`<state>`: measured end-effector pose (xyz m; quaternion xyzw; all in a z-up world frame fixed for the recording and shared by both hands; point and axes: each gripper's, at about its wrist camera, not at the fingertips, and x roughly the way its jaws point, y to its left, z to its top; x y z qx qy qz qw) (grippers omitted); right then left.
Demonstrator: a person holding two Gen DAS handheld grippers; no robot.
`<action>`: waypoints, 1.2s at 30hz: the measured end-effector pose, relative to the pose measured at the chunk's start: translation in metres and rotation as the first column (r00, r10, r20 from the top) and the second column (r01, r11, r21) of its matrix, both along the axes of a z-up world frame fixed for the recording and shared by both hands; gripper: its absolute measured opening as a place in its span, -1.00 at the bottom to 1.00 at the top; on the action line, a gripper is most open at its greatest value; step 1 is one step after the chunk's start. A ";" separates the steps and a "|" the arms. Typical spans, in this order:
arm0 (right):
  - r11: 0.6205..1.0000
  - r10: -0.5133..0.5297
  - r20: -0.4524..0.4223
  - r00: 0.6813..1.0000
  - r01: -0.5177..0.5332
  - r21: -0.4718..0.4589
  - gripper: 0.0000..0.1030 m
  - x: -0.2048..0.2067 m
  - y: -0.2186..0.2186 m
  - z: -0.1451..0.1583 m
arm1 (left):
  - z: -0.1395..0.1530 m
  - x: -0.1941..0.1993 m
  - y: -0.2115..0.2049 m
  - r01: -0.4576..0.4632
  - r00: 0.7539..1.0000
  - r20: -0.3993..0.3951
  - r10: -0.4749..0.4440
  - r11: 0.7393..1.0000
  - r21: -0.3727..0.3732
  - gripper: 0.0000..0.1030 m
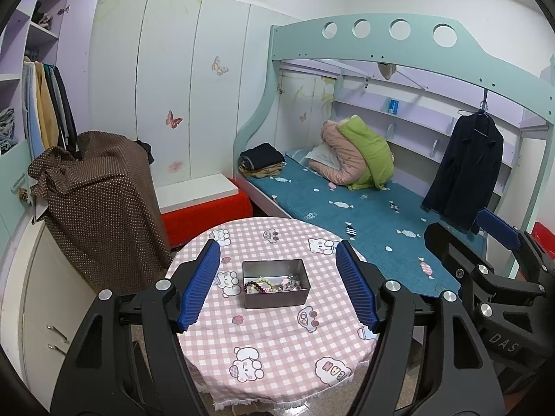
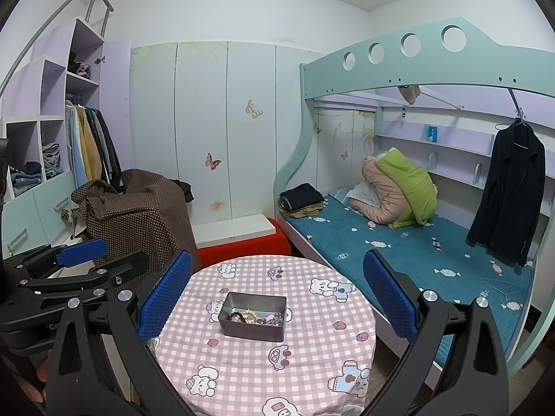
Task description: Organize jewelry
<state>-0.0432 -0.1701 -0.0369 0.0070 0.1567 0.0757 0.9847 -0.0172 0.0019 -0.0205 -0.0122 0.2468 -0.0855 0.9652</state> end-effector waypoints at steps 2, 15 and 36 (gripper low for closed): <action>1.000 0.001 0.001 1.000 -0.001 -0.001 0.85 0.000 0.000 0.000 | 0.000 0.001 0.001 -0.004 1.000 0.000 0.004 1.000 0.001 0.41; 1.000 0.006 0.004 1.000 -0.006 -0.009 0.85 0.001 0.001 0.000 | -0.003 0.000 0.005 -0.026 1.000 0.000 0.026 1.000 0.017 0.53; 1.000 0.013 0.003 1.000 -0.013 -0.002 0.85 0.002 0.002 -0.002 | -0.002 -0.002 0.006 -0.040 0.999 0.016 0.039 0.999 0.036 0.53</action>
